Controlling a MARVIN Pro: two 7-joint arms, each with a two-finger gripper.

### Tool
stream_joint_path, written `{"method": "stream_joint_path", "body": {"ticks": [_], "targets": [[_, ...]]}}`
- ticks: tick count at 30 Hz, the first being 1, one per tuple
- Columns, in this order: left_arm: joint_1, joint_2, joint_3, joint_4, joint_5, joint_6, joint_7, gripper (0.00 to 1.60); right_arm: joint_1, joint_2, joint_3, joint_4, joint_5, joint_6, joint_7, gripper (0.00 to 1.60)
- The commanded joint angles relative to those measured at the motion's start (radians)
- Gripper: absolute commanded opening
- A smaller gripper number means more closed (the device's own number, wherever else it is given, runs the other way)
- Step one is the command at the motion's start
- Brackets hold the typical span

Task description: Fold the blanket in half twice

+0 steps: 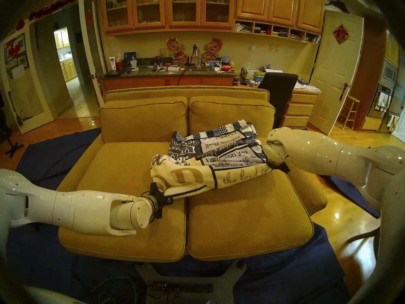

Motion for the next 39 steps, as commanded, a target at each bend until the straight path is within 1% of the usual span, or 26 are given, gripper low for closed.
{"method": "stream_joint_path", "body": {"ticks": [1,2,3,5,7,9,11,12,13,19,22,23,25,28,29,30,32,33,34,35,36,39], "targets": [[0.015,0.093,0.033,-0.087,-0.013,0.041,-0.004,0.0,0.066,0.11,-0.013,0.003,-0.005,0.02,-0.046,0.0],[0.014,0.098,0.035,-0.104,-0.012,0.044,-0.002,0.0,0.07,0.114,-0.017,0.002,-0.003,0.025,-0.049,0.0],[0.013,0.103,0.036,-0.117,-0.011,0.048,0.0,0.0,0.074,0.133,-0.016,-0.013,-0.001,0.03,-0.049,0.0],[0.013,0.114,0.039,-0.149,-0.01,0.053,0.003,0.0,0.078,0.129,-0.024,0.0,0.002,0.035,-0.054,0.0],[0.012,0.13,0.041,-0.185,-0.01,0.06,0.007,0.0,0.088,0.157,-0.027,-0.019,0.006,0.047,-0.056,0.0],[0.013,0.143,0.045,-0.213,-0.01,0.067,0.011,0.0,0.096,0.16,-0.032,-0.019,0.01,0.054,-0.06,0.0],[0.015,0.157,0.051,-0.245,-0.01,0.076,0.013,0.0,0.108,0.182,-0.034,-0.038,0.016,0.065,-0.062,0.0],[0.016,0.16,0.053,-0.255,-0.01,0.078,0.014,0.0,0.112,0.17,-0.039,-0.029,0.018,0.066,-0.067,0.0],[0.018,0.164,0.056,-0.268,-0.012,0.08,0.012,0.0,0.118,0.189,-0.037,-0.047,0.02,0.072,-0.066,0.0],[0.032,0.188,0.076,-0.336,-0.015,0.099,0.018,0.0,0.146,0.221,-0.048,-0.075,0.034,0.096,-0.08,0.0],[0.039,0.204,0.088,-0.368,-0.015,0.11,0.025,0.0,0.158,0.25,-0.052,-0.1,0.04,0.111,-0.085,0.0],[0.041,0.208,0.091,-0.379,-0.016,0.112,0.026,0.0,0.162,0.248,-0.055,-0.097,0.042,0.113,-0.088,0.0],[0.044,0.216,0.097,-0.402,-0.016,0.118,0.031,0.0,0.173,0.262,-0.055,-0.104,0.044,0.118,-0.092,0.0],[0.045,0.229,0.104,-0.44,-0.015,0.128,0.041,0.0,0.192,0.293,-0.053,-0.122,0.047,0.129,-0.097,0.0],[0.045,0.229,0.106,-0.451,-0.014,0.13,0.041,0.0,0.196,0.284,-0.055,-0.112,0.048,0.13,-0.099,0.0],[0.045,0.233,0.108,-0.464,-0.014,0.135,0.045,0.0,0.201,0.301,-0.053,-0.122,0.05,0.135,-0.099,0.0],[0.045,0.237,0.111,-0.485,-0.014,0.143,0.052,0.0,0.211,0.321,-0.051,-0.133,0.053,0.144,-0.101,0.0],[0.046,0.238,0.112,-0.49,-0.014,0.15,0.056,0.0,0.214,0.316,-0.054,-0.129,0.054,0.147,-0.104,0.0],[0.046,0.243,0.113,-0.5,-0.015,0.156,0.062,0.0,0.221,0.334,-0.052,-0.144,0.056,0.155,-0.104,0.0],[0.046,0.245,0.114,-0.504,-0.016,0.161,0.066,0.0,0.224,0.331,-0.055,-0.142,0.058,0.159,-0.107,0.0],[0.046,0.249,0.113,-0.505,-0.018,0.172,0.076,0.0,0.23,0.348,-0.057,-0.161,0.062,0.172,-0.108,0.0],[0.043,0.25,0.11,-0.49,-0.02,0.186,0.085,0.0,0.238,0.368,-0.06,-0.196,0.067,0.193,-0.109,0.0]]}}
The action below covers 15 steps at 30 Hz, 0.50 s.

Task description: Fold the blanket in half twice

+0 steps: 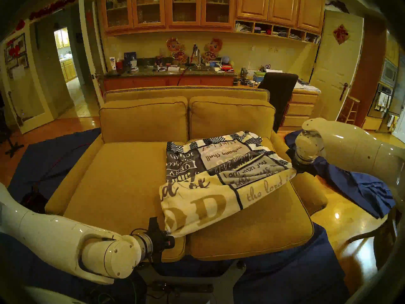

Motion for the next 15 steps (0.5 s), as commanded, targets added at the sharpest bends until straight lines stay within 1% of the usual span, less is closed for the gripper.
{"method": "stream_joint_path", "body": {"ticks": [1,8,9,11,12,13,14,15], "targets": [[-0.003,0.039,0.007,0.014,-0.011,0.059,0.016,0.0,0.073,0.112,0.002,-0.038,-0.018,0.023,-0.019,0.0],[-0.013,0.02,-0.009,0.048,-0.029,0.082,0.016,0.0,0.101,0.175,-0.001,-0.124,-0.02,0.062,-0.013,0.0],[-0.014,0.018,-0.01,0.054,-0.031,0.084,0.016,0.0,0.105,0.192,0.001,-0.14,-0.022,0.067,-0.01,0.0],[-0.014,0.016,-0.012,0.058,-0.036,0.083,0.014,0.0,0.108,0.19,-0.002,-0.141,-0.023,0.07,-0.01,0.0],[-0.015,0.012,-0.013,0.063,-0.039,0.086,0.013,0.68,0.111,0.197,-0.003,-0.148,-0.025,0.074,-0.009,0.0],[-0.018,0.005,-0.017,0.071,-0.045,0.09,0.011,1.54,0.115,0.22,-0.003,-0.17,-0.029,0.083,-0.002,0.0],[-0.018,0.005,-0.017,0.071,-0.045,0.09,0.011,1.54,0.115,0.22,-0.003,-0.17,-0.029,0.083,-0.002,0.0],[-0.021,-0.001,-0.02,0.074,-0.05,0.097,0.01,1.6,0.118,0.231,-0.004,-0.182,-0.033,0.089,0.002,0.0]]}}
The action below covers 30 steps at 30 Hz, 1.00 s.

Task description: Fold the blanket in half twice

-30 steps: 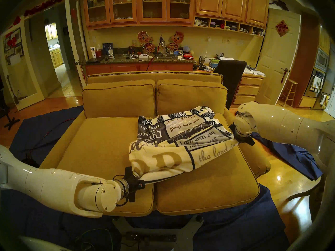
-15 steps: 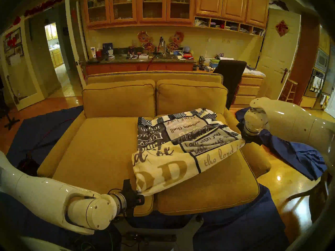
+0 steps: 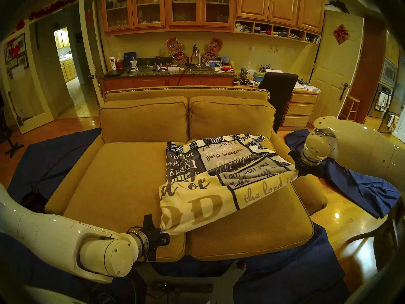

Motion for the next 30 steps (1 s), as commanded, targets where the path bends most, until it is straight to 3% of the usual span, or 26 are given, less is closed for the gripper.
{"method": "stream_joint_path", "body": {"ticks": [1,9,15,16,17,18,24,30], "targets": [[-0.018,-0.014,-0.019,0.028,-0.028,0.039,-0.017,1.6,0.06,0.11,0.002,-0.04,-0.039,0.022,0.015,0.0],[-0.025,-0.04,-0.05,-0.006,-0.044,0.058,-0.014,1.6,0.069,0.143,-0.011,-0.08,-0.063,0.042,0.057,0.0],[-0.03,-0.07,-0.079,-0.053,-0.058,0.11,0.009,1.6,0.066,0.161,-0.028,-0.123,-0.091,0.077,0.086,0.0],[-0.029,-0.07,-0.082,-0.059,-0.063,0.11,0.015,1.6,0.065,0.163,-0.032,-0.13,-0.099,0.078,0.092,0.66],[-0.029,-0.064,-0.087,-0.07,-0.067,0.11,0.028,1.6,0.065,0.165,-0.035,-0.135,-0.101,0.089,0.097,0.66],[-0.033,-0.058,-0.087,-0.081,-0.071,0.11,0.03,1.6,0.067,0.167,-0.037,-0.137,-0.104,0.091,0.1,1.6],[-0.056,-0.022,-0.101,-0.155,-0.094,0.11,0.07,1.6,0.074,0.18,-0.044,-0.146,-0.117,0.097,0.116,1.6],[-0.041,-0.099,-0.125,-0.117,-0.123,0.11,0.073,1.6,0.084,0.189,-0.055,-0.153,-0.126,0.101,0.129,1.6]]}}
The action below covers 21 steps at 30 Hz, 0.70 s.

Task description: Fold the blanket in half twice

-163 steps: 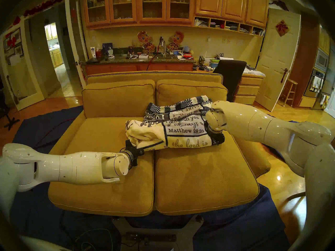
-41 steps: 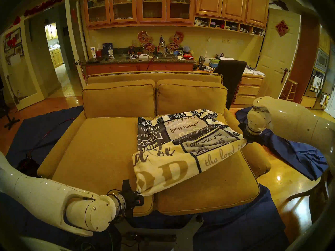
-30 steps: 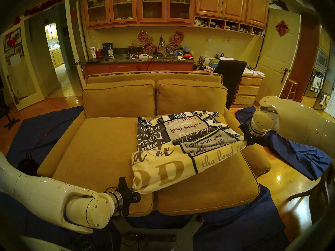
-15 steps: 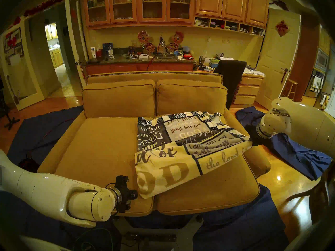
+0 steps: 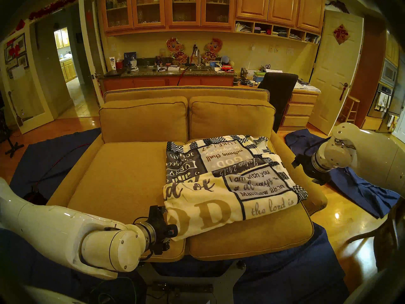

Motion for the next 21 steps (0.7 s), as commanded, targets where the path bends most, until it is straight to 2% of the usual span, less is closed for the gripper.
{"method": "stream_joint_path", "body": {"ticks": [1,4,8,12,16,21], "targets": [[-0.004,-0.08,-0.032,0.032,-0.018,-0.002,0.01,1.6,0.027,0.023,0.0,-0.006,-0.02,0.004,0.014,1.6],[0.006,-0.122,-0.038,0.073,-0.021,-0.002,0.001,1.6,0.029,0.026,-0.001,-0.008,-0.022,0.005,0.017,1.6],[0.032,-0.175,-0.056,0.14,-0.045,-0.011,0.028,1.6,0.031,0.03,-0.003,-0.011,-0.025,0.006,0.021,1.6],[0.049,-0.21,-0.077,0.192,-0.055,-0.056,0.024,1.6,0.032,0.033,-0.004,-0.013,-0.026,0.006,0.023,1.6],[0.054,-0.223,-0.12,0.193,-0.083,-0.096,0.026,1.6,0.032,0.035,-0.004,-0.015,-0.027,0.007,0.025,1.6],[0.053,-0.251,-0.144,0.182,-0.099,-0.104,0.024,1.6,0.034,0.037,-0.005,-0.016,-0.028,0.008,0.027,1.6]]}}
